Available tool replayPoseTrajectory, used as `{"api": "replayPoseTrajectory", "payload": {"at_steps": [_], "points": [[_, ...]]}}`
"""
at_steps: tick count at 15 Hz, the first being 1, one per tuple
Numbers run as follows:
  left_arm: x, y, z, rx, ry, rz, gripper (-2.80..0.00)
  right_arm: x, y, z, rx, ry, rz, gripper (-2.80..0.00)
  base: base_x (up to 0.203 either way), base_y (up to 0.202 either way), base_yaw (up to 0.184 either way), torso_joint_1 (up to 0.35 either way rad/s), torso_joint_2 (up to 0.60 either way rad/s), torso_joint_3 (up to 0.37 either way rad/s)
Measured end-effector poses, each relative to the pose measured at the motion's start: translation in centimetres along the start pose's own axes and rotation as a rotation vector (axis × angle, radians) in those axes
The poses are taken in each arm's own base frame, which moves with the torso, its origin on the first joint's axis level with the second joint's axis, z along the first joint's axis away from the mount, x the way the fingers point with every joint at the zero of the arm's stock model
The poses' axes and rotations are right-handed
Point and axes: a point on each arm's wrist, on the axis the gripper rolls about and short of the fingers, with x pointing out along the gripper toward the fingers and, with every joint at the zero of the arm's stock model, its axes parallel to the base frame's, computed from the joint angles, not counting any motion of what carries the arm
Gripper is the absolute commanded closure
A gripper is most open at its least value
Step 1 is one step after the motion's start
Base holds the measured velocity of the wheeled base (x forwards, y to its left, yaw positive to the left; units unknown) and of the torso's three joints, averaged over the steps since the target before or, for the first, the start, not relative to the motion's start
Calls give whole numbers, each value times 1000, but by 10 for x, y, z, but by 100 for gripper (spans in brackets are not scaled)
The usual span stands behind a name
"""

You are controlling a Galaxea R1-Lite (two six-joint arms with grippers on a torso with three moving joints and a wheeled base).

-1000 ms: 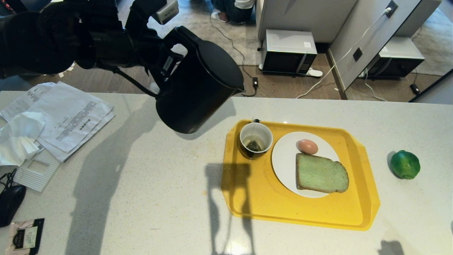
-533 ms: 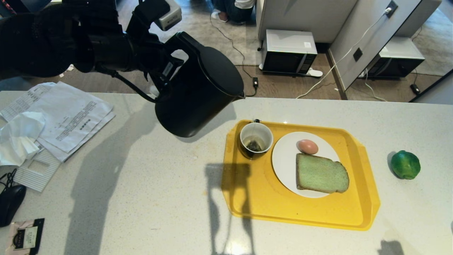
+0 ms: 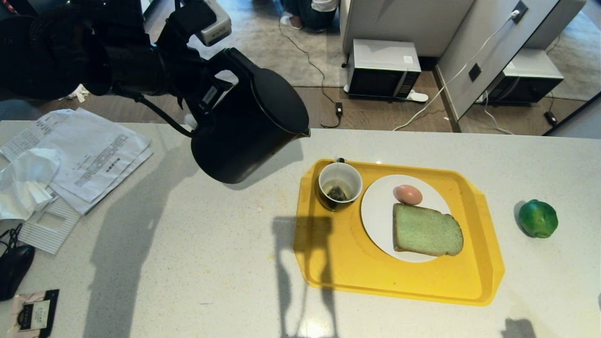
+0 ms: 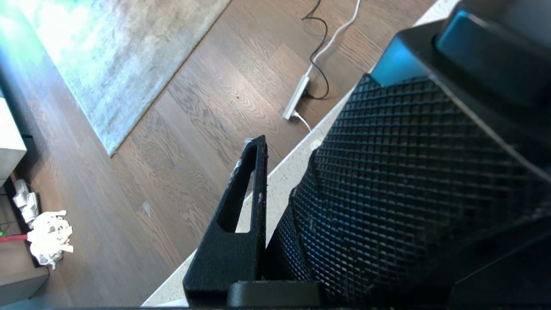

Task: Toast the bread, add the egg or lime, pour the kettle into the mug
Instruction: Pour water into a cup

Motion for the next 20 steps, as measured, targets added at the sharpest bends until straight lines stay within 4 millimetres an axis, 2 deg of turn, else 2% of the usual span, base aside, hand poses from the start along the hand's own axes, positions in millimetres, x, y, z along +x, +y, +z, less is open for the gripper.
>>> {"api": "replayPoseTrajectory", "payload": {"at_steps": [5, 12, 20], "points": [[2, -7, 5, 59, -12, -17, 0, 0, 0, 0, 0, 0, 1, 0, 0, 0, 0, 0, 0, 0], [17, -32, 23, 112, 1, -10, 0, 0, 0, 0, 0, 0, 1, 0, 0, 0, 0, 0, 0, 0], [27, -61, 31, 165, 47, -46, 0, 0, 0, 0, 0, 0, 1, 0, 0, 0, 0, 0, 0, 0]]}}
